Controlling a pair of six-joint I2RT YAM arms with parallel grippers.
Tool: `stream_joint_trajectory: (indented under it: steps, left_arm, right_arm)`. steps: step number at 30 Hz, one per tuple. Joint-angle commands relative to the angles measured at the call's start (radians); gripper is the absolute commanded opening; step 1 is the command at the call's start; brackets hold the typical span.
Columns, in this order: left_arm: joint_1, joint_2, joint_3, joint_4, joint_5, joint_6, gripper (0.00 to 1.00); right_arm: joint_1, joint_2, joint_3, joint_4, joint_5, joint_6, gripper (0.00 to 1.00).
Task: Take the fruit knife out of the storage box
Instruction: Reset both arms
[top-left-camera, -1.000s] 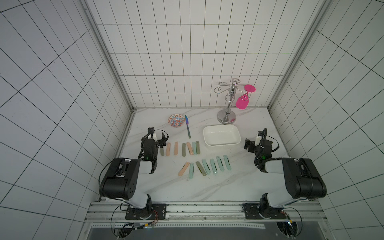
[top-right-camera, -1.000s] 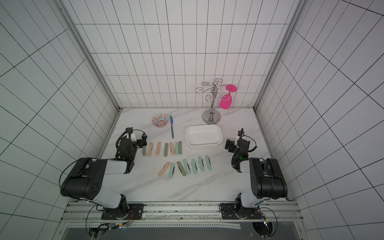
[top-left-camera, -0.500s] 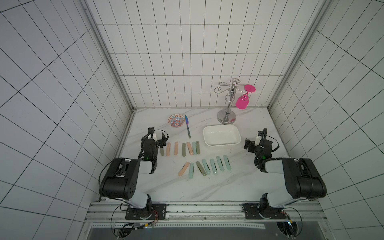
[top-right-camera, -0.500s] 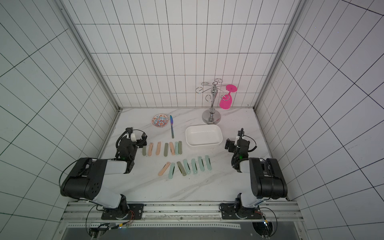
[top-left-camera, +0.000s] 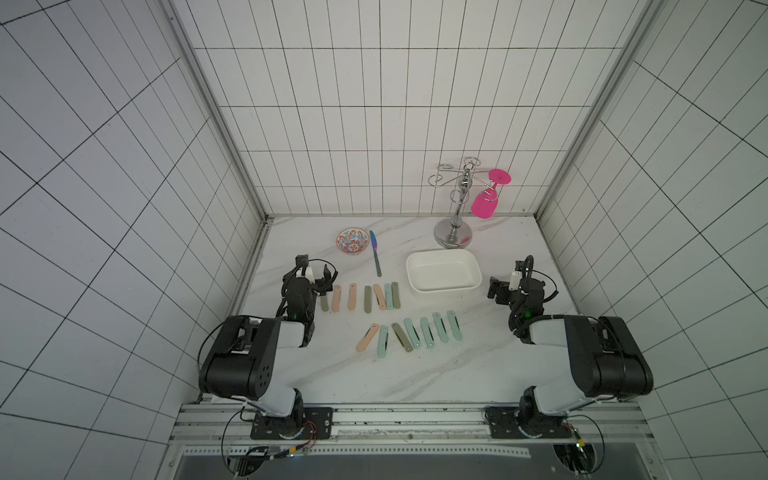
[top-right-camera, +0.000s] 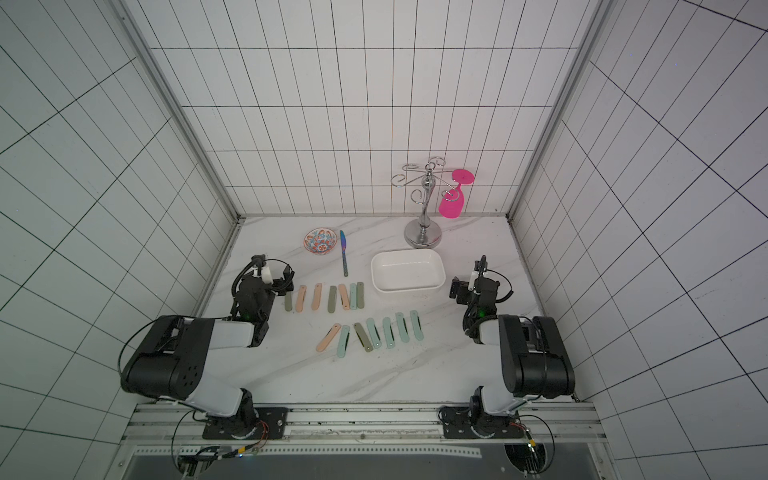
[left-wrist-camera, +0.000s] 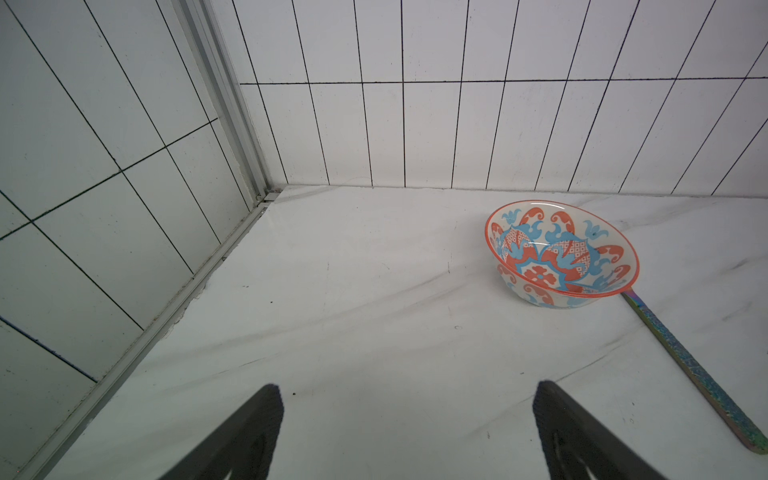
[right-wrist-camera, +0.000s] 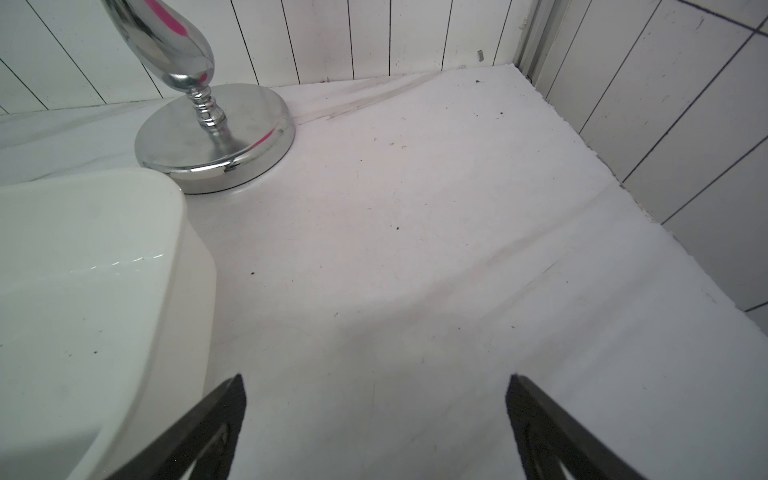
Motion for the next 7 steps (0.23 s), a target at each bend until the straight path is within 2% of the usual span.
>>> stream_joint_trajectory:
  steps: [1, 7]
  left_arm:
    - [-0.003, 0.014, -0.008, 0.041, 0.009, 0.014, 0.97]
    - [-0.002, 0.014, -0.008, 0.041, 0.009, 0.012, 0.97]
  right_arm:
    - [-0.001, 0.004, 0.036, -0.002, -0.046, -0.03, 0.98]
    - [-0.002, 0.003, 0.033, 0.005, -0.048, -0.024, 0.99]
